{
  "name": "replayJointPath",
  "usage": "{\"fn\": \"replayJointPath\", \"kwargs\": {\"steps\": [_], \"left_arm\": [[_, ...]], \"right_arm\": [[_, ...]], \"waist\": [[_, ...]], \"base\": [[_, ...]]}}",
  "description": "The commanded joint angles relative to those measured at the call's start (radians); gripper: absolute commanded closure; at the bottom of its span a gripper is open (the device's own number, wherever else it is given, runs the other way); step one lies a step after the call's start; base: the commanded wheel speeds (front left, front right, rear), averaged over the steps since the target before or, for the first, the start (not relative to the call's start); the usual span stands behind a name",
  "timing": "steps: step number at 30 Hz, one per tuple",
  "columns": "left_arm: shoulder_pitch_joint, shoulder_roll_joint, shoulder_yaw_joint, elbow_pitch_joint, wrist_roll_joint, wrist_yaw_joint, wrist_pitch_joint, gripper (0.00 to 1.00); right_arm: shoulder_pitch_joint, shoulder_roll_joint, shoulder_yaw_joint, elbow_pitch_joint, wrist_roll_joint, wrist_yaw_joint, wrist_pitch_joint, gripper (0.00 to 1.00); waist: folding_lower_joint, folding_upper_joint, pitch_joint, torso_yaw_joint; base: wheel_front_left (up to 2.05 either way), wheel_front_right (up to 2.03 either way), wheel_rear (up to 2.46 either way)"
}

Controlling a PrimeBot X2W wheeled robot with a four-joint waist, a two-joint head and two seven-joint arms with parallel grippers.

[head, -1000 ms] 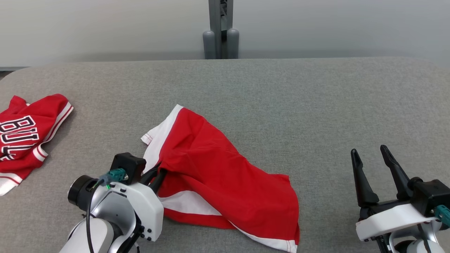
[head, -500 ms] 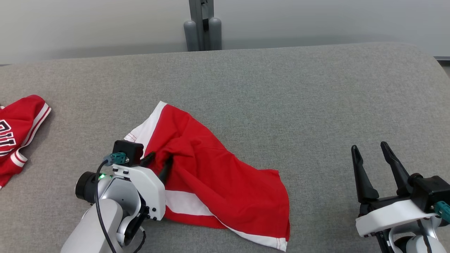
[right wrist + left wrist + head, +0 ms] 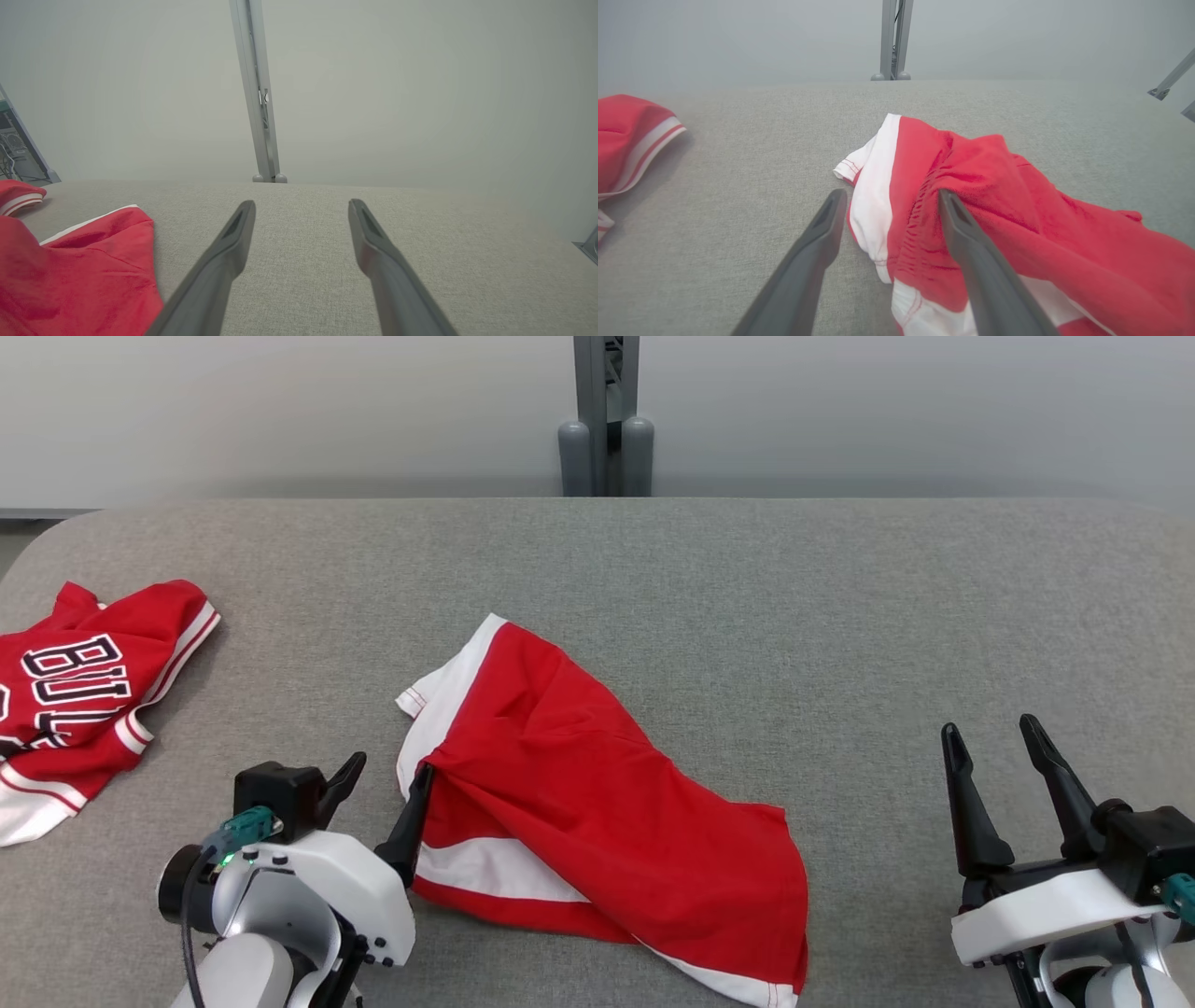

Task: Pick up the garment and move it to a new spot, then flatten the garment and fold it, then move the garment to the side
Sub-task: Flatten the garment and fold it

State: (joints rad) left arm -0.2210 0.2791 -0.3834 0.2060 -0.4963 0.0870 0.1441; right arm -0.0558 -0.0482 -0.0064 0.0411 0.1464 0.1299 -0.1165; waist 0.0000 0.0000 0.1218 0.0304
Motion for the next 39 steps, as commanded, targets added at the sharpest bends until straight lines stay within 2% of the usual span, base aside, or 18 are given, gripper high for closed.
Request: {"fn": "replayJointPath", "kwargs": {"steps": [1, 3, 8, 11, 14, 18, 21, 28, 39], "left_arm": [[0.017, 0.008, 0.008, -0.021, -0.004, 0.011, -0.007, 0.00], [0.065, 0.014, 0.029, -0.092, -0.028, 0.023, -0.011, 0.00], [0.122, 0.056, 0.020, -0.159, -0.034, 0.037, 0.068, 0.00], [0.140, 0.066, 0.029, -0.195, -0.034, 0.058, 0.079, 0.00], [0.151, 0.063, 0.061, -0.237, -0.023, 0.092, 0.035, 0.00], [0.152, 0.041, 0.119, -0.285, -0.010, 0.135, -0.076, 0.00], [0.136, 0.031, 0.136, -0.298, 0.011, 0.146, -0.157, 0.00], [0.113, -0.005, 0.133, -0.247, 0.058, 0.142, -0.333, 0.00], [0.148, 0.005, 0.118, -0.124, 0.116, 0.114, -0.402, 0.00]], "right_arm": [[0.002, -0.005, -0.004, -0.005, -0.002, 0.002, -0.007, 0.00], [-0.001, -0.005, -0.005, -0.005, -0.004, 0.002, -0.004, 0.00], [-0.011, -0.005, -0.004, -0.002, -0.009, 0.002, 0.002, 0.00], [-0.013, -0.005, -0.004, -0.001, -0.007, 0.002, -0.001, 0.00], [-0.014, -0.005, -0.011, -0.004, -0.008, 0.002, -0.007, 0.00], [-0.020, -0.005, -0.020, -0.007, -0.010, 0.002, -0.010, 0.00], [-0.023, -0.005, -0.019, -0.008, -0.013, 0.002, -0.009, 0.00], [-0.010, -0.005, -0.005, 0.004, -0.018, 0.002, -0.010, 0.00], [0.048, -0.005, 0.007, 0.019, -0.004, 0.002, 0.000, 0.00]], "waist": [[0.0000, 0.0000, -0.006, 0.012], [0.0000, 0.0000, -0.012, 0.025], [0.0000, 0.0000, -0.020, 0.037], [0.0000, 0.0000, -0.027, 0.039], [0.0000, 0.0000, -0.035, 0.040], [0.0000, 0.0000, -0.047, 0.039], [0.0000, 0.0000, -0.054, 0.036], [0.0000, 0.0000, -0.078, 0.028], [0.0000, 0.0000, -0.101, 0.014]], "base": [[0.00, 0.00, 0.00], [0.00, 0.00, 0.00], [0.00, 0.00, 0.00], [0.00, 0.00, 0.00], [0.00, 0.00, 0.00], [0.00, 0.00, 0.00], [0.00, 0.00, 0.00], [0.00, 0.00, 0.00], [0.00, 0.00, 0.00]]}}
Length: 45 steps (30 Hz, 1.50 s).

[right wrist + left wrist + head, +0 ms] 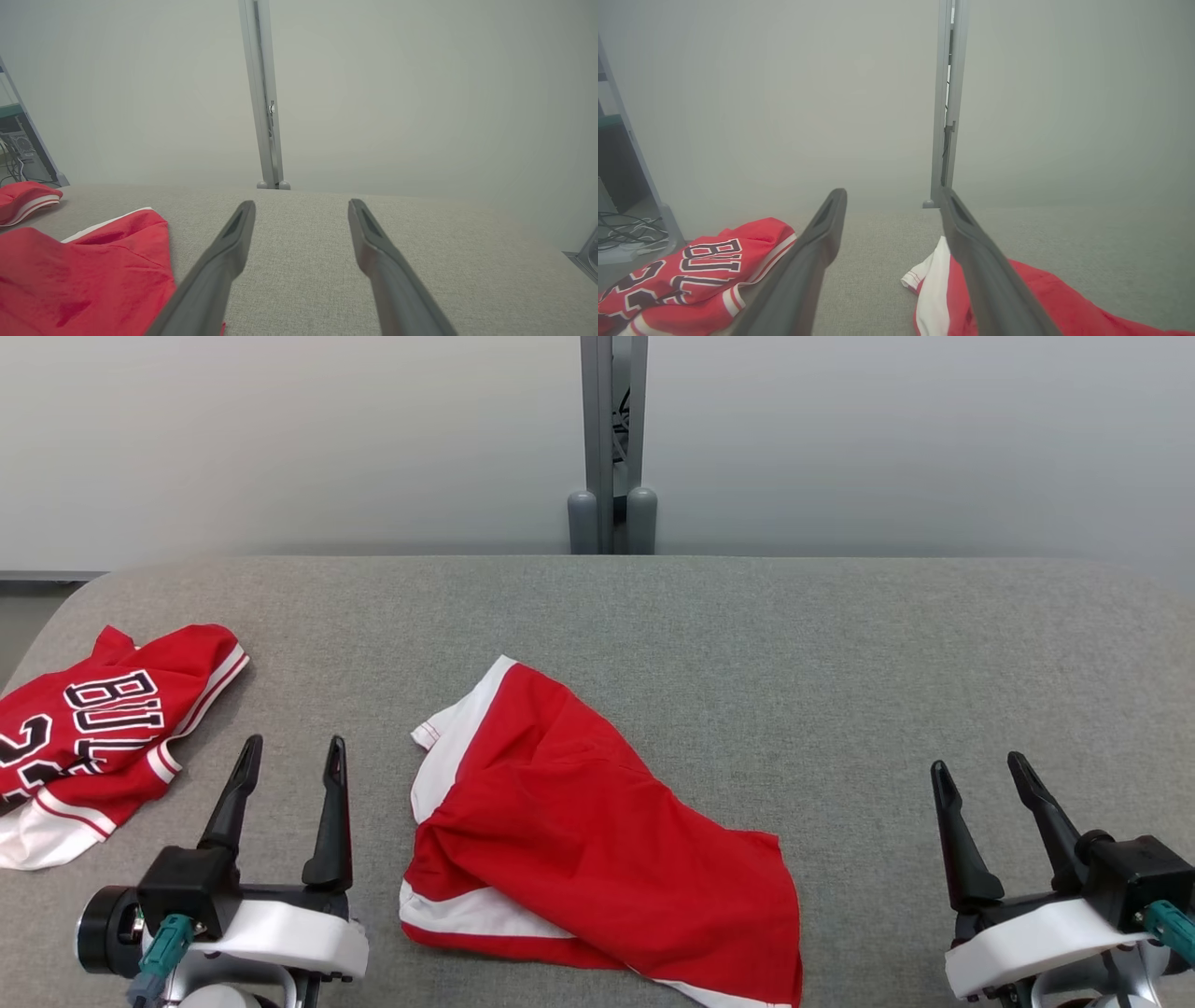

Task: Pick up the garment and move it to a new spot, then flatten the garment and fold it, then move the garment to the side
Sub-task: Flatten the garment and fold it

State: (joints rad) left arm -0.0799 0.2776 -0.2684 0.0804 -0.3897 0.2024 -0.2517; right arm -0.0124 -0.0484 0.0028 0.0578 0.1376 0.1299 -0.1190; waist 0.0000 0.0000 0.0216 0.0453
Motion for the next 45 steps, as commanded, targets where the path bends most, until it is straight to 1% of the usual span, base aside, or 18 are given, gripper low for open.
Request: {"fn": "replayJointPath", "kwargs": {"steps": [1, 8, 17, 21, 24, 26, 28, 30, 36, 39, 41, 42, 43, 45], "left_arm": [[0.009, 0.010, 0.002, 0.013, 0.014, -0.004, -0.007, 0.00], [0.033, 0.021, -0.003, 0.050, 0.030, 0.006, -0.010, 0.00], [0.024, 0.028, -0.009, 0.050, 0.023, 0.003, -0.006, 0.00], [0.024, 0.030, -0.008, 0.046, 0.023, 0.009, -0.007, 0.00], [0.025, 0.032, -0.011, 0.044, 0.019, 0.007, 0.002, 0.00], [0.022, 0.037, -0.019, 0.045, 0.011, -0.004, 0.020, 0.00], [0.015, 0.049, -0.032, 0.050, 0.004, -0.025, 0.059, 0.00], [0.012, 0.056, -0.050, 0.057, -0.022, -0.059, 0.120, 0.00], [0.011, 0.104, -0.112, 0.071, -0.102, -0.169, 0.349, 0.00], [0.015, 0.128, -0.137, 0.071, -0.136, -0.211, 0.439, 0.00], [0.008, 0.137, -0.146, 0.071, -0.147, -0.230, 0.469, 0.00], [0.004, 0.136, -0.151, 0.072, -0.154, -0.238, 0.482, 0.02], [0.004, 0.136, -0.151, 0.072, -0.154, -0.238, 0.482, 0.02], [-0.003, 0.138, -0.155, 0.076, -0.161, -0.248, 0.491, 0.09]], "right_arm": [[0.008, -0.005, -0.002, 0.003, 0.004, 0.002, 0.003, 0.00], [0.024, -0.005, 0.004, 0.003, 0.006, 0.002, 0.006, 0.00], [0.035, -0.005, 0.000, -0.009, 0.005, 0.002, 0.013, 0.00], [0.037, -0.005, 0.001, -0.014, 0.004, 0.002, 0.015, 0.00], [0.036, -0.005, 0.000, -0.017, 0.005, 0.002, 0.014, 0.00], [0.035, -0.005, 0.002, -0.019, 0.005, 0.002, 0.015, 0.00], [0.032, -0.005, 0.003, -0.021, 0.005, 0.002, 0.016, 0.00], [0.028, -0.005, 0.006, -0.024, 0.002, 0.002, 0.016, 0.00], [0.012, -0.005, 0.017, -0.028, -0.005, 0.002, 0.016, 0.00], [0.008, -0.005, 0.018, -0.030, -0.006, 0.002, 0.014, 0.00], [0.004, -0.005, 0.017, -0.029, -0.004, 0.002, 0.011, 0.00], [0.001, -0.005, 0.017, -0.027, -0.003, 0.002, 0.009, 0.00], [0.001, -0.005, 0.017, -0.027, -0.003, 0.002, 0.009, 0.00], [-0.004, -0.005, 0.021, -0.025, 0.001, 0.002, 0.008, 0.00]], "waist": [[0.0000, 0.0000, -0.002, -0.002], [0.0000, 0.0000, -0.016, -0.005], [0.0000, 0.0000, -0.018, 0.004], [0.0000, 0.0000, -0.017, 0.005], [0.0000, 0.0000, -0.016, 0.005], [0.0000, 0.0000, -0.014, 0.005], [0.0000, 0.0000, -0.009, 0.004], [0.0000, 0.0000, -0.001, 0.003], [0.0000, 0.0000, 0.038, -0.010], [0.0000, 0.0000, 0.058, -0.016], [0.0000, 0.0000, 0.071, -0.018], [0.0000, 0.0000, 0.077, -0.019], [0.0000, 0.0000, 0.077, -0.019], [0.0000, 0.0000, 0.090, -0.023]], "base": [[0.00, 0.00, 0.00], [0.00, 0.00, 0.00], [0.00, 0.00, 0.00], [0.00, 0.00, 0.00], [0.00, 0.00, 0.00], [0.00, 0.00, 0.00], [0.00, 0.00, 0.00], [0.00, 0.00, 0.00], [0.00, 0.00, 0.00], [0.00, 0.00, 0.00], [0.00, 0.00, 0.00], [0.00, 0.00, 0.00], [0.00, 0.00, 0.00], [0.00, 0.00, 0.00]]}}
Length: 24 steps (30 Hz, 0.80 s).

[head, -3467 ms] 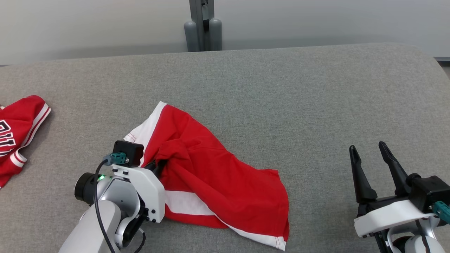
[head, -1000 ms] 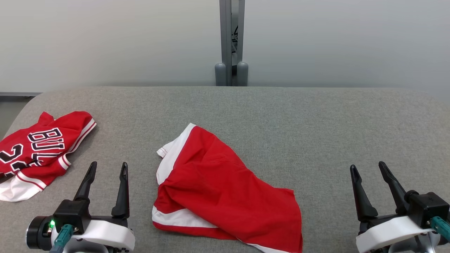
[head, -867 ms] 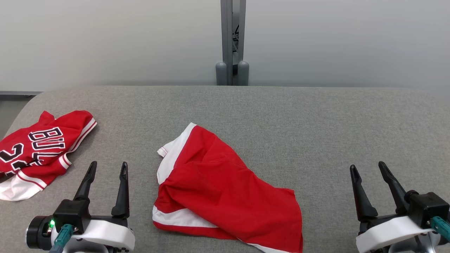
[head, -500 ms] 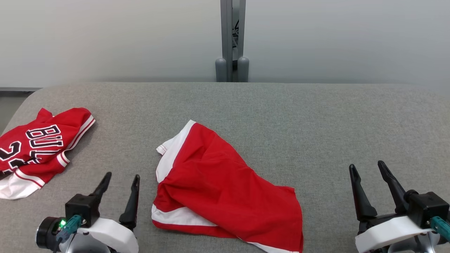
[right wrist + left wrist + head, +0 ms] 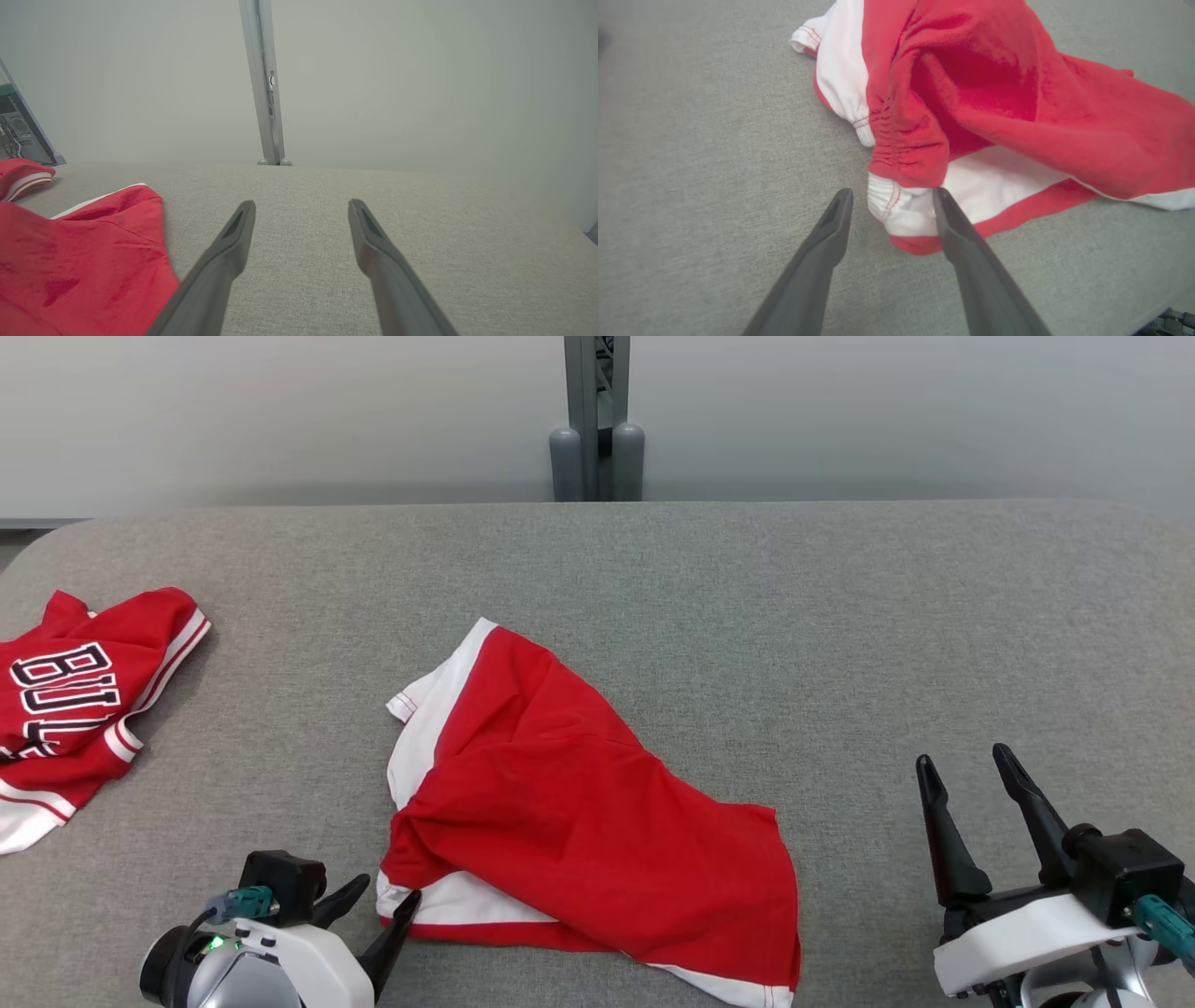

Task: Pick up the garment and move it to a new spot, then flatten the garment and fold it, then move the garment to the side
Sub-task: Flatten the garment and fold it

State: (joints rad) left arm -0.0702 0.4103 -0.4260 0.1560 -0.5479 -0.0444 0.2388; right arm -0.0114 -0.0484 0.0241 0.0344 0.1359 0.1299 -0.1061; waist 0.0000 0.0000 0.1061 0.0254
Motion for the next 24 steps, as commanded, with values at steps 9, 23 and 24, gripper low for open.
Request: {"fn": "replayJointPath", "kwargs": {"steps": [9, 23, 24], "left_arm": [[-0.048, 0.002, -0.012, 0.019, -0.019, -0.021, 0.014, 1.00], [-0.073, 0.000, -0.003, 0.033, -0.024, -0.009, -0.019, 1.00], [-0.076, -0.003, -0.004, 0.034, -0.024, -0.010, -0.022, 1.00]], "right_arm": [[-0.002, -0.005, 0.046, 0.007, -0.011, 0.002, 0.015, 0.00], [0.207, -0.230, 0.393, -0.101, 0.043, 0.001, 0.212, 0.00], [0.208, -0.242, 0.402, -0.104, 0.043, 0.001, 0.220, 0.00]], "waist": [[0.0000, 0.0000, 0.046, -0.010], [0.0000, 0.0000, 0.086, -0.017], [0.0000, 0.0000, 0.088, -0.017]], "base": [[0.00, 0.00, 0.00], [0.00, 0.00, 0.00], [0.00, 0.00, 0.00]]}}
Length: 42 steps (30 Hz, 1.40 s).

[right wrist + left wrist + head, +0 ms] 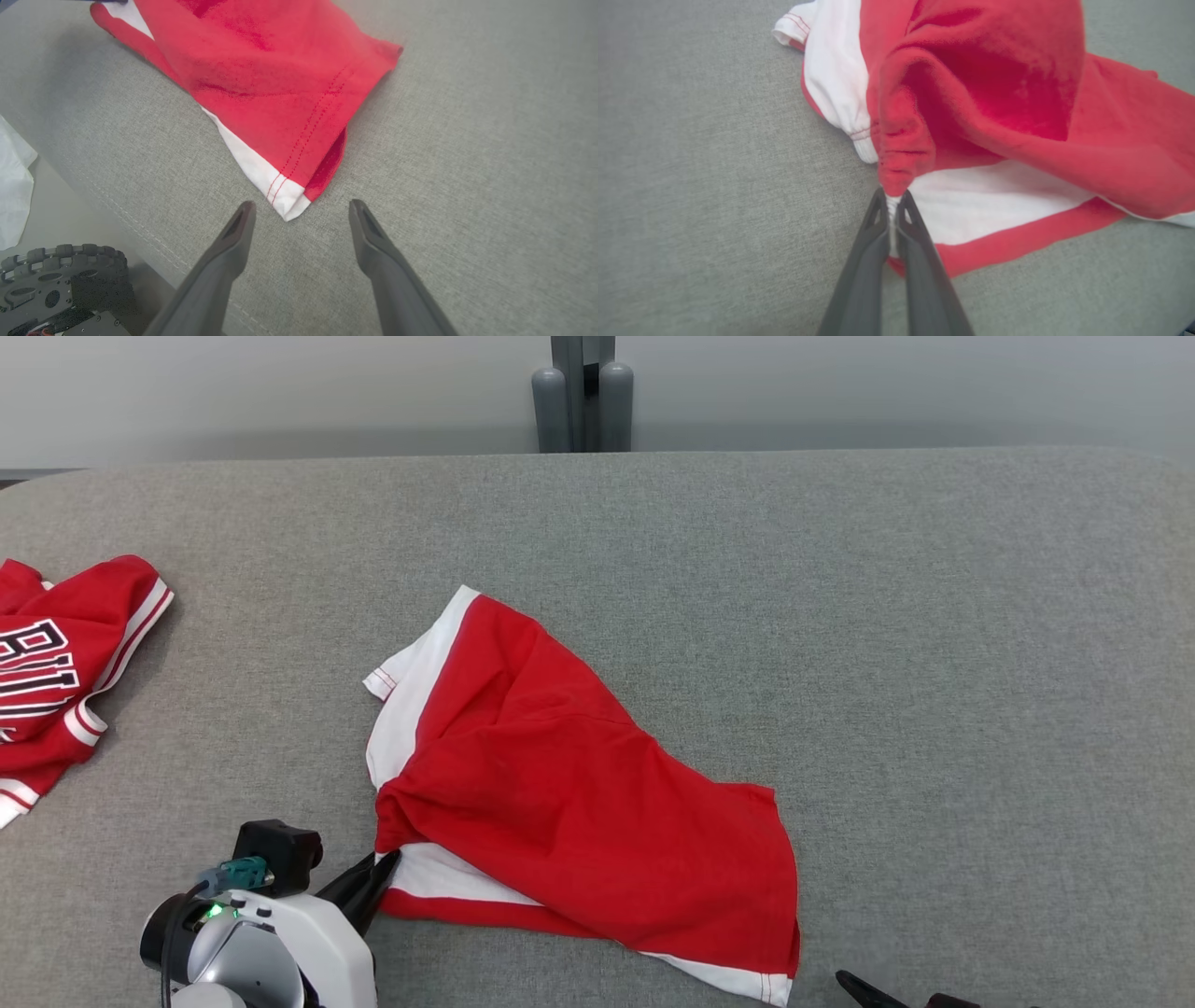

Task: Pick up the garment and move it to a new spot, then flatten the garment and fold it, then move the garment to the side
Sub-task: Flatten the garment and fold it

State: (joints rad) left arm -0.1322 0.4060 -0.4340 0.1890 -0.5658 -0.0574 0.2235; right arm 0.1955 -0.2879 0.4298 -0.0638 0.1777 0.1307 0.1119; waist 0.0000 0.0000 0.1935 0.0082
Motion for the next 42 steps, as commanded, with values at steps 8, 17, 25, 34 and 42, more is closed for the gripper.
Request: {"fn": "replayJointPath", "kwargs": {"steps": [8, 17, 25, 34, 42], "left_arm": [[-0.036, -0.015, -0.014, 0.022, -0.003, -0.007, -0.020, 1.00], [-0.061, -0.018, -0.027, 0.028, 0.011, -0.016, -0.053, 1.00], [-0.071, 0.019, -0.005, -0.038, 0.033, -0.002, -0.096, 1.00], [-0.098, 0.079, 0.068, -0.266, 0.062, 0.071, -0.099, 1.00], [-0.165, 0.039, 0.162, -0.446, 0.040, 0.158, -0.147, 1.00]], "right_arm": [[-0.073, -0.018, 0.067, 0.060, -0.006, 0.000, -0.010, 0.00], [-0.140, 0.013, 0.090, 0.137, 0.017, 0.000, -0.031, 1.00], [-0.180, 0.009, 0.072, 0.004, 0.147, 0.000, -0.039, 1.00], [-0.276, 0.047, -0.066, -0.182, 0.295, 0.000, -0.059, 1.00], [-0.448, 0.088, -0.156, -0.225, 0.317, 0.000, -0.141, 1.00]], "waist": [[0.0000, 0.0000, 0.013, 0.016], [0.0000, 0.0000, 0.031, 0.038], [0.0000, 0.0000, 0.020, 0.029], [0.0000, 0.0000, -0.024, 0.015], [0.0000, 0.0000, -0.061, 0.006]], "base": [[0.00, 0.00, 0.00], [0.00, 0.00, 0.00], [0.00, 0.00, 0.00], [0.00, 0.00, 0.00], [0.00, 0.00, 0.00]]}}
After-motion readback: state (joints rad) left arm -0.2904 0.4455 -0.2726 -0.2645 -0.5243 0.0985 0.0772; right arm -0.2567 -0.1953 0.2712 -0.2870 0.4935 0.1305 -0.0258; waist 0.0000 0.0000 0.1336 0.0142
